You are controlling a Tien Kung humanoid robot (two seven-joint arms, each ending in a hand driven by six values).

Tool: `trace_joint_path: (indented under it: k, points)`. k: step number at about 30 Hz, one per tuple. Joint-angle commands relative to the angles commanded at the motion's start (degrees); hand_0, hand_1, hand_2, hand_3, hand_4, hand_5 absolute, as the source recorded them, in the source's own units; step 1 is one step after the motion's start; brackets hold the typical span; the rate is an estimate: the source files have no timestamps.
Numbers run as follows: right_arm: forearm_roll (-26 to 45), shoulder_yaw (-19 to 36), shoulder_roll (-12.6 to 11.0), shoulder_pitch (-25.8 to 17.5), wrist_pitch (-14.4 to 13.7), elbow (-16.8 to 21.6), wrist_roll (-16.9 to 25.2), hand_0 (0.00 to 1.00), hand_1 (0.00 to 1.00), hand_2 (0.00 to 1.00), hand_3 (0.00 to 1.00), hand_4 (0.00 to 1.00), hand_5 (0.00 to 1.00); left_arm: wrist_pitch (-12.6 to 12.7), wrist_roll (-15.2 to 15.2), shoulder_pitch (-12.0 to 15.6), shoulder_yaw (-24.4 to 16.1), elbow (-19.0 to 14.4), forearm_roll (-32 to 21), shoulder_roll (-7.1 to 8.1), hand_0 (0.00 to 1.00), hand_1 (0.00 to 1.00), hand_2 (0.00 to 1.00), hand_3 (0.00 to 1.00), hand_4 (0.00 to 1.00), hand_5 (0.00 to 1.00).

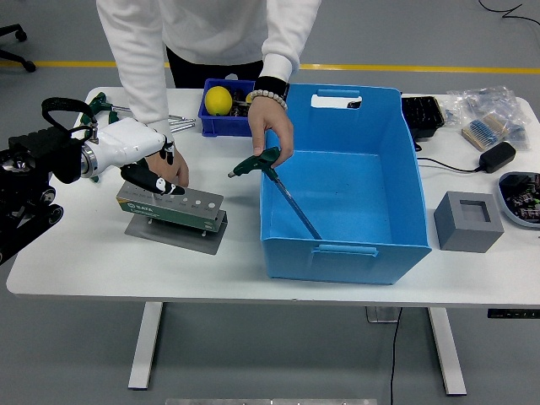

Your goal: Lift tool from toolbox,place it in box,lift tool from toolbox,place it in box

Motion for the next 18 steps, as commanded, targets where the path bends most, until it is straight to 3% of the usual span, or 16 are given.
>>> trace_joint_path:
  k: [18]
  points:
    - [0.42, -0.19, 0.08, -0.22, -0.15, 0.05, 0.04, 0.769, 0.755, 0.795, 0.654, 0.879, 0.766, -1.07, 0.58, -0.68, 2.98, 2.06, 1.86, 0.01, 0.694, 0.614, 0.587, 0.491, 0.940, 0.951]
